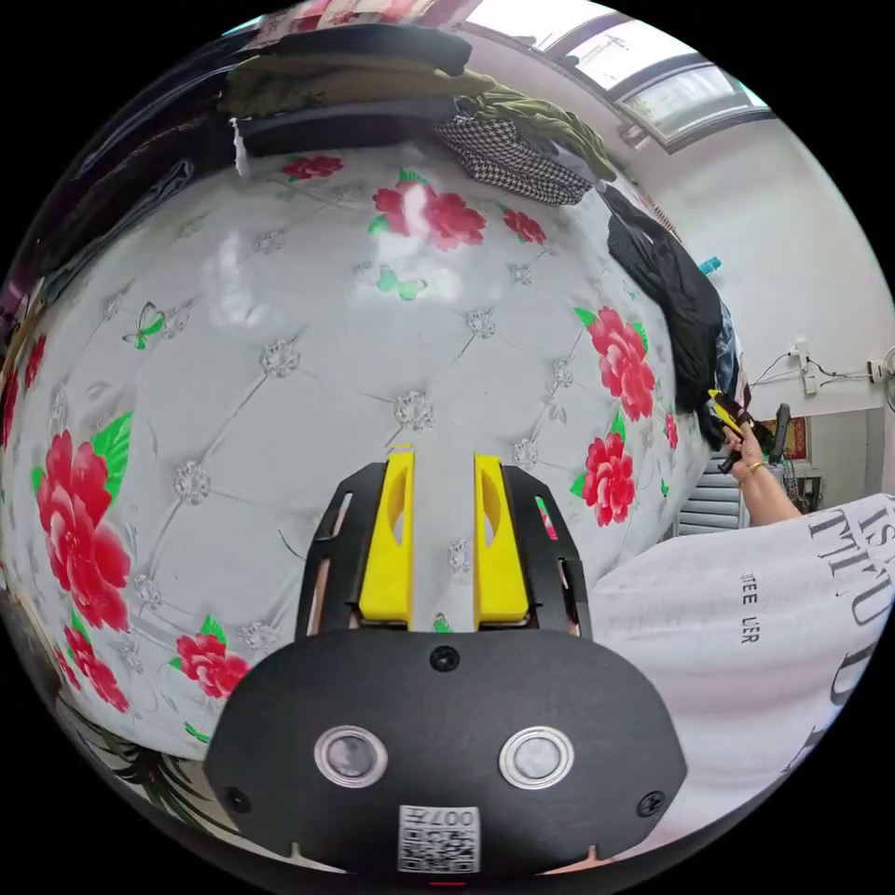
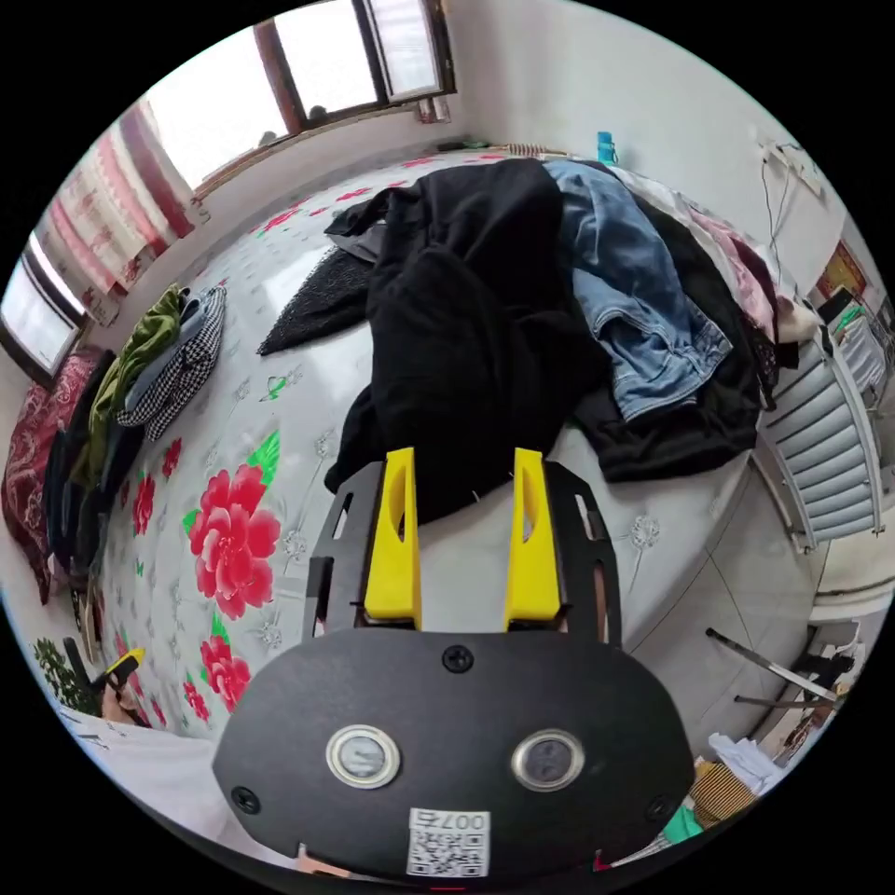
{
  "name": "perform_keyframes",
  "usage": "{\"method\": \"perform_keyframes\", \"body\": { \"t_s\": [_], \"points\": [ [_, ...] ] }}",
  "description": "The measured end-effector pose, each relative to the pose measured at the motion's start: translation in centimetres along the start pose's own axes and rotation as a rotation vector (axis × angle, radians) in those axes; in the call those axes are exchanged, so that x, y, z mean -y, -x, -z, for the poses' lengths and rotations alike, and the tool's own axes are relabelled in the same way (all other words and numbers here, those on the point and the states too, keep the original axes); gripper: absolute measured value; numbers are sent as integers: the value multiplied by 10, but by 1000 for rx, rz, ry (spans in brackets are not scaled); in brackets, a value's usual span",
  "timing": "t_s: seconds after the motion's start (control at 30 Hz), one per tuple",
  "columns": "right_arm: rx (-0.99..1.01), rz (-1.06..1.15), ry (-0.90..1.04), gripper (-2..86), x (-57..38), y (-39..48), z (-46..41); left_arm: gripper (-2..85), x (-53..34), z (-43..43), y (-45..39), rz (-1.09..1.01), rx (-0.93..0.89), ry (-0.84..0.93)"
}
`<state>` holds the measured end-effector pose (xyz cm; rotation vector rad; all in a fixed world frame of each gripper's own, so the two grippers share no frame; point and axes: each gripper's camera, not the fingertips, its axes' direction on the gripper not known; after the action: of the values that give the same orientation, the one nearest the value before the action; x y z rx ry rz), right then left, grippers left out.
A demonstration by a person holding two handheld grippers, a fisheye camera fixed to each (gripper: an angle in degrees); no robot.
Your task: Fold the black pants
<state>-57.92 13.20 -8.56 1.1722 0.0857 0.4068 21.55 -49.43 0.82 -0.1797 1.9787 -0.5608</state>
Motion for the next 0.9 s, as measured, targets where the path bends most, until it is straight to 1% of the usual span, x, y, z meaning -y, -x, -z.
{"method": "perform_keyframes", "body": {
  "t_s": [0.07, 0.1, 0.13, 0.17, 0.2, 0.27, 0.3, 0.37, 0.43, 0.47, 0.53, 0.57, 0.63, 0.67, 0.73, 0.8, 0.83, 0.9],
  "points": [
    [60, -16, 81, 104, 4, -1, -23, 96, -9, -2, -8, 6, -35, 7],
    [115, 2, 179, 101, 5, 8, -48, 96, -11, -3, -14, 9, -66, 10],
    [58, -37, 133, 90, 2, 18, -54, 96, -12, -2, -24, -7, -89, 1],
    [28, -19, 109, 85, -1, 26, -54, 96, -13, -1, -29, -22, -96, -5],
    [0, -19, 139, 73, -1, 40, -60, 98, -15, 3, -41, -55, -100, -13],
    [23, 0, 173, 60, 0, 61, -58, 101, -21, 12, -60, -114, -77, -39],
    [81, 49, 186, 53, 0, 80, -52, 103, -28, 20, -72, -160, -38, -63],
    [100, 186, 119, 45, -12, 120, -29, 107, -44, 31, -85, -221, 16, -89],
    [101, 402, 50, 37, -40, 181, 6, 111, -68, 44, -94, -280, 52, -104],
    [109, 452, 37, 36, -47, 195, 15, 111, -75, 46, -95, -290, 58, -108],
    [204, 684, 39, 32, -82, 253, 47, 114, -101, 59, -98, -322, 87, -137],
    [252, 745, 51, 31, -92, 268, 54, 116, -108, 62, -98, -333, 93, -147],
    [480, 945, 158, 31, -135, 325, 73, 125, -133, 75, -100, -362, 95, -183],
    [544, 987, 199, 33, -146, 340, 76, 127, -139, 78, -99, -365, 88, -194],
    [792, 1120, 367, 38, -197, 399, 79, 132, -164, 94, -94, -363, 51, -255],
    [898, 1218, 461, 44, -236, 442, 78, 126, -185, 105, -84, -341, 43, -290],
    [886, 1286, 496, 47, -260, 469, 77, 122, -198, 109, -74, -307, 66, -297],
    [876, 1358, 493, 51, -282, 496, 79, 115, -219, 114, -49, -219, 132, -282]
  ]
}}
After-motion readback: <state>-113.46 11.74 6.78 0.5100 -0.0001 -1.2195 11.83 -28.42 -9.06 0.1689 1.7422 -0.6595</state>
